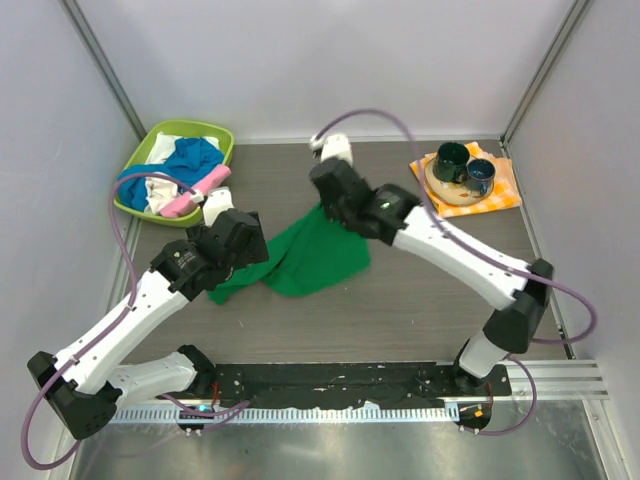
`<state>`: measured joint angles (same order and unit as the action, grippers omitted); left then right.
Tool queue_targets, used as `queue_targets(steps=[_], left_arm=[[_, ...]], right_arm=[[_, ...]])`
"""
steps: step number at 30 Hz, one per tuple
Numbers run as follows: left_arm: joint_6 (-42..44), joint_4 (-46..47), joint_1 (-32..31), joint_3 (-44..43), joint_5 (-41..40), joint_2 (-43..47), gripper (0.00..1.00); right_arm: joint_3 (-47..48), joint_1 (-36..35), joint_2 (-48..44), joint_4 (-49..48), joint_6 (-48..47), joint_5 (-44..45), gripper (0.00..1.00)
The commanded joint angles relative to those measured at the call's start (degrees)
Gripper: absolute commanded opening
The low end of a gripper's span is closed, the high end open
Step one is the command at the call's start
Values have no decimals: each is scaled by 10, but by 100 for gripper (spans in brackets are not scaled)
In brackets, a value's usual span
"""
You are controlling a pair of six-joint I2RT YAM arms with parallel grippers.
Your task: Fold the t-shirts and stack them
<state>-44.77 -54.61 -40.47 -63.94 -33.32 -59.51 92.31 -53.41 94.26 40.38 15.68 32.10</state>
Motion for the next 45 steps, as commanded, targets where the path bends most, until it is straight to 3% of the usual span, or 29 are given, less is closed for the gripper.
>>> queue_targets(steps=[1, 8, 14, 16, 19, 23, 27, 30, 31, 33, 39, 45], left_arm=[[-3, 22, 2, -14, 12, 14, 100], [-7, 27, 2, -3, 19, 42, 100], [-13, 36, 2, 7, 36, 53, 100], [-15, 40, 2, 10, 44, 54, 100], [-18, 37, 3, 15, 42, 64, 100], [-19, 24, 2, 20, 28, 84, 100], [-22, 8, 3, 22, 7, 108, 100], [-29, -6, 3, 25, -8, 136, 100], [-29, -15, 3, 24, -10, 149, 100], [-30, -21, 3, 24, -10, 160, 100], [-23, 12, 2, 35, 18, 134, 100], [-34, 119, 0, 61, 139, 7, 98]], right_arm=[[175, 3, -82, 110, -26, 88, 1], [415, 2, -96, 215, -49, 131, 1], [466, 2, -83, 235, -53, 103, 1], [485, 3, -66, 234, -57, 55, 1], [463, -2, -22, 232, -46, -27, 1], [375, -45, 26, 185, -47, -69, 1], [326, -89, 108, 141, -50, -185, 1], [333, -121, 144, 150, -55, -147, 34], [316, -142, 139, 150, -53, -117, 62], [273, -151, 107, 129, -40, -48, 97], [25, -145, -124, 80, 16, 151, 99], [-149, -73, -293, 117, 139, 182, 100]])
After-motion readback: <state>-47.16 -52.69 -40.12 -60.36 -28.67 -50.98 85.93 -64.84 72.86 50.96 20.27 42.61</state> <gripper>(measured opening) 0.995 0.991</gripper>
